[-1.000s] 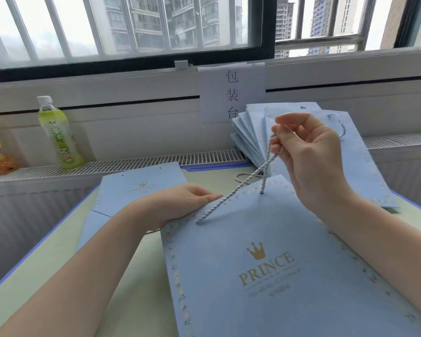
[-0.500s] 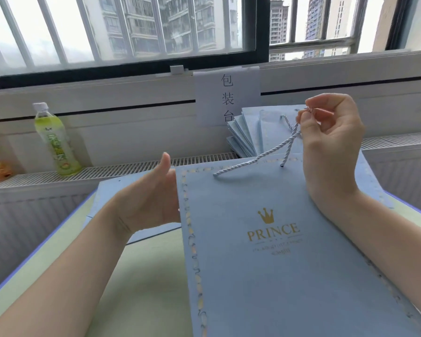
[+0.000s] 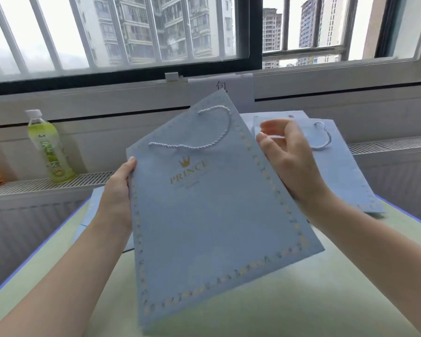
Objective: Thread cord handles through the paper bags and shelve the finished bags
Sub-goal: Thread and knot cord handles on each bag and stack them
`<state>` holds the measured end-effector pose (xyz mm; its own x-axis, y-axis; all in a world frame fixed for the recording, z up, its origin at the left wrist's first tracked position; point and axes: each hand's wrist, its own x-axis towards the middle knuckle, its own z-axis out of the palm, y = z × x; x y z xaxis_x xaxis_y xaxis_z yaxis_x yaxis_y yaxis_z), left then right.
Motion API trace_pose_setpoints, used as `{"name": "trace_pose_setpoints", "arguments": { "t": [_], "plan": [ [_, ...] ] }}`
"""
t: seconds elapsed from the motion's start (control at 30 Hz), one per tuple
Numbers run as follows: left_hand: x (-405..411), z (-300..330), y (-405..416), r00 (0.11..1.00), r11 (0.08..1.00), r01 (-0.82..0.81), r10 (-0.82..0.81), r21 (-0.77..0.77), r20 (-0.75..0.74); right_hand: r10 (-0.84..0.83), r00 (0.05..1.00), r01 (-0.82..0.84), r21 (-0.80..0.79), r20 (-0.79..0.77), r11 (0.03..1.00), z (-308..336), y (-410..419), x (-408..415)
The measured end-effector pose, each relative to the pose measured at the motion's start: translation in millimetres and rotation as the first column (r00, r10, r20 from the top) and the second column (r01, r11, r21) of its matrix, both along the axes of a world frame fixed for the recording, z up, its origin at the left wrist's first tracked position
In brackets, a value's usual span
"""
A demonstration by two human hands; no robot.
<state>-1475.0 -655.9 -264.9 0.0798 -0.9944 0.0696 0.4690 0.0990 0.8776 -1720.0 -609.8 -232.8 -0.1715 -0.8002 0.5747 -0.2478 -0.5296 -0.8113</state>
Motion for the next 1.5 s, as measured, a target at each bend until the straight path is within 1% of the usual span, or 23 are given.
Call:
{"name": "trace_pose_setpoints", "arguments": {
  "t": [0.03,0.07,0.1,0.13,0.17,0.23,0.3,0.37,0.43,0.5,0.53,0.6,0.67,0.7,0.8,0.87,0.97,1.07,1.17,1.23,1.3,1.37,1.5],
  "plan": [
    [0,1,-1,0.998,0.998,-0.06,0.06,-0.001,-0.023,0.104,0.993,-0.11,0.14,0.052,0.984,3,1,-1],
    [3,0,-4,0.991,0.992,-0.126,0.126,-0.002,-0.047,0.251,0.951,-0.295,0.288,0.18,0.911,7,4,-4],
    [5,1,-6,0.981,0.983,-0.183,0.183,-0.005,-0.072,0.39,0.852,-0.508,0.378,0.348,0.774,12,7,-7],
    [7,0,-10,0.967,0.971,-0.239,0.237,-0.012,-0.094,0.476,0.732,-0.671,0.399,0.487,0.625,14,10,-9],
    [8,0,-11,0.95,0.955,-0.295,0.292,-0.014,-0.111,0.522,0.639,-0.763,0.381,0.565,0.522,13,11,-13],
    [9,-1,-15,0.891,0.896,-0.444,0.441,-0.01,-0.111,0.547,0.565,-0.818,0.337,0.618,0.466,6,4,-19],
    [8,0,-16,0.791,0.796,-0.605,0.602,0.005,-0.11,0.537,0.563,-0.814,0.31,0.629,0.491,1,-5,-21],
    [10,-1,-18,0.724,0.731,-0.68,0.681,0.045,-0.111,0.55,0.583,-0.802,0.317,0.598,0.505,-3,-11,-20],
    [14,-3,-22,0.698,0.706,-0.702,0.708,0.094,-0.104,0.567,0.634,-0.771,0.374,0.526,0.515,-10,-12,-14],
    [12,-6,-24,0.728,0.729,-0.68,0.684,0.083,-0.045,0.576,0.704,-0.709,0.459,0.415,0.536,-22,-11,-4],
    [9,-7,-25,0.763,0.762,-0.644,0.646,0.06,-0.013,0.567,0.729,-0.681,0.49,0.384,0.544,-27,-10,1],
    [0,-6,-23,0.84,0.84,-0.542,0.542,0.015,0.001,0.518,0.742,-0.67,0.491,0.426,0.557,-33,-10,8],
    [-12,-3,-16,0.927,0.926,-0.373,0.375,-0.059,0.017,0.422,0.755,-0.643,0.435,0.502,0.631,-33,-12,9],
    [-20,0,-9,0.958,0.956,-0.271,0.279,-0.109,0.071,0.372,0.763,-0.611,0.402,0.529,0.682,-31,-13,8],
    [-44,0,9,0.942,0.984,0.016,0.045,-0.179,0.332,0.243,0.772,-0.494,0.315,0.588,0.81,-26,-16,4],
    [-57,-2,17,0.902,0.975,0.129,-0.039,-0.182,0.429,0.2,0.781,-0.429,0.276,0.591,0.86,-25,-20,0],
    [-63,-6,21,0.802,0.95,0.18,0.008,-0.255,0.597,0.121,0.79,-0.316,0.23,0.601,0.92,-20,-24,-8],
    [-59,-19,16,0.65,0.943,0.191,0.086,-0.272,0.755,0.023,0.733,-0.206,0.189,0.68,0.96,-12,-29,-22],
    [-53,-33,10,0.371,0.936,0.163,0.234,-0.311,0.899,-0.054,0.68,-0.145,0.206,0.731,0.968,-10,-38,-40],
    [-50,-39,9,0.175,0.92,0.169,0.324,-0.352,0.93,-0.11,0.672,-0.13,0.262,0.733,0.956,-13,-44,-52],
    [-48,-42,9,0.052,0.902,0.207,0.377,-0.379,0.925,-0.165,0.672,-0.117,0.323,0.722,0.939,-18,-50,-60],
    [-48,-44,8,-0.013,0.894,0.247,0.389,-0.374,0.921,-0.206,0.65,-0.108,0.358,0.731,0.928,-24,-55,-64],
    [-48,-42,8,-0.07,0.901,0.267,0.372,-0.341,0.926,-0.248,0.588,-0.071,0.354,0.77,0.933,-25,-57,-64]
  ]
}}
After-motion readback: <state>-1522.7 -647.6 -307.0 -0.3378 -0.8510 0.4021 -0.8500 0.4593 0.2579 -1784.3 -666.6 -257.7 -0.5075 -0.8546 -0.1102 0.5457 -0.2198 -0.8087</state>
